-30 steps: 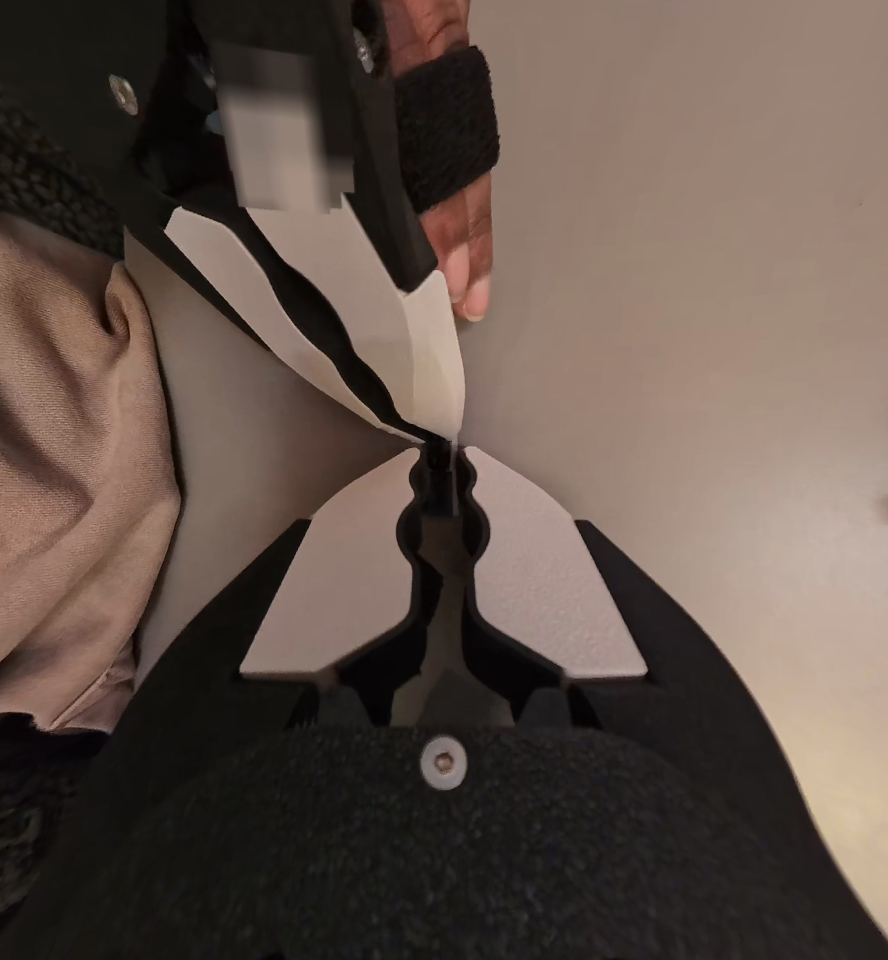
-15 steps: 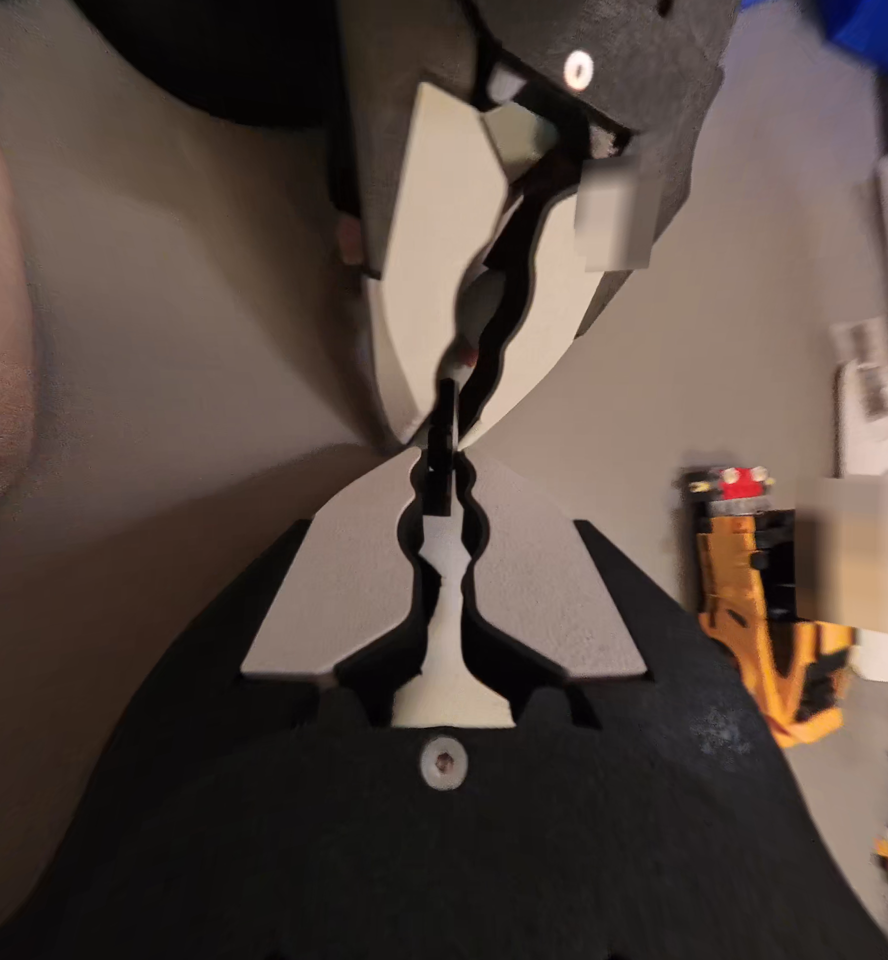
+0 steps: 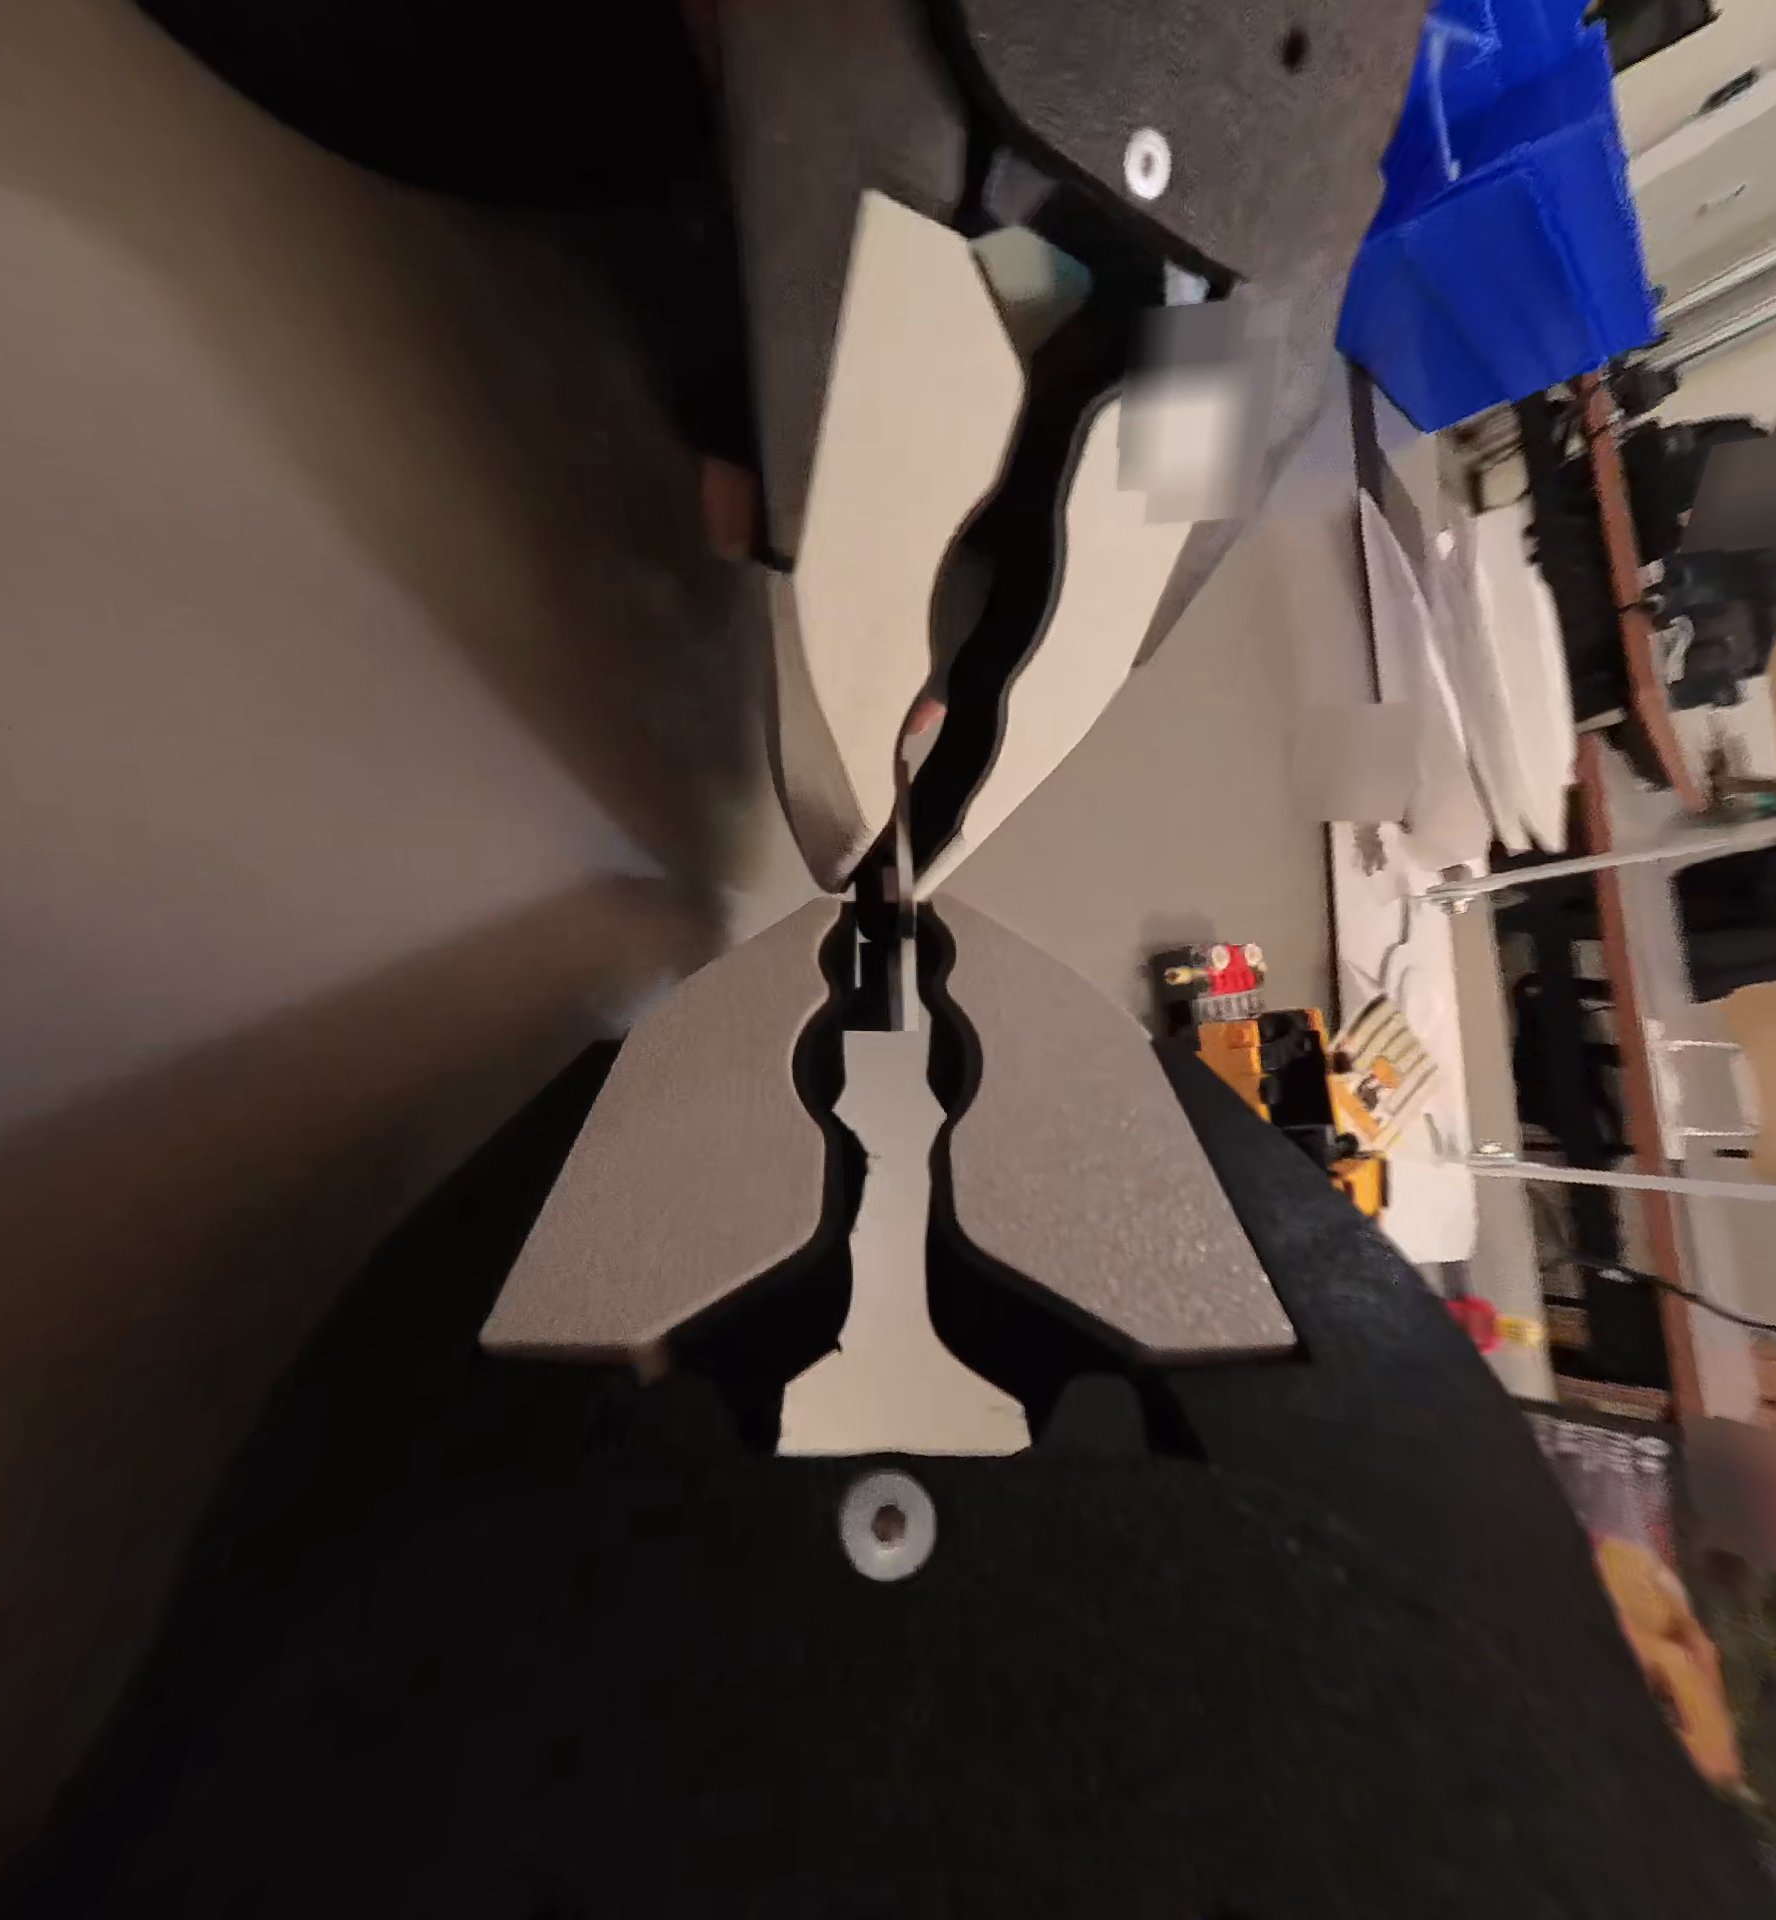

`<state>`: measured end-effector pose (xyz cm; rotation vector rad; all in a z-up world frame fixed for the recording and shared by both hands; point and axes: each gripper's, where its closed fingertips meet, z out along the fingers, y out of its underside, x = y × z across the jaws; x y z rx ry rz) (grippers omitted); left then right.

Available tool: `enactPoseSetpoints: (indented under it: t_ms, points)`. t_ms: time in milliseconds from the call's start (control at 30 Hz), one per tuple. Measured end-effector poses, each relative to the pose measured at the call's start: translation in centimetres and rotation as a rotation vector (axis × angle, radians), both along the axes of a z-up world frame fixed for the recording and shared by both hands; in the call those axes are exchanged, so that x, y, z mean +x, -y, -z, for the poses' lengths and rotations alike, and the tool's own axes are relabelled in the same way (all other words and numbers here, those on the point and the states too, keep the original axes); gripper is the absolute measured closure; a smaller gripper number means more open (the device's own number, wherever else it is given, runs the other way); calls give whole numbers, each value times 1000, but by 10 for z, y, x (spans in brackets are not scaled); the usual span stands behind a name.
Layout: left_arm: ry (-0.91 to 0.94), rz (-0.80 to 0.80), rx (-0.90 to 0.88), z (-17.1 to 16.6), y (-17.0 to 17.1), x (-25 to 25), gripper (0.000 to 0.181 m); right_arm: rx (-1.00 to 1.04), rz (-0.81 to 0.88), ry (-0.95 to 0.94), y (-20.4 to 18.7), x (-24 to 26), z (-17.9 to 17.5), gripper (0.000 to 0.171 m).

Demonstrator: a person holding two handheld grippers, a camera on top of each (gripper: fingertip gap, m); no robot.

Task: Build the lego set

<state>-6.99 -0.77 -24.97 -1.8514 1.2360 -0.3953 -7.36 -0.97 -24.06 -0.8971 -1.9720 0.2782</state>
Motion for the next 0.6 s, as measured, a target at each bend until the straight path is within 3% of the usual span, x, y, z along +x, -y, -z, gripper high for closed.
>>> enactPoseSetpoints:
  t_ms: [200, 600]
  points:
    - [-70, 31, 136, -5, 0, 2, 173, -247, 7, 79, 1, 4, -3, 157]
    - [-137, 16, 210, -9, 0, 0, 173, -285, 47, 55, 3, 3, -3, 163]
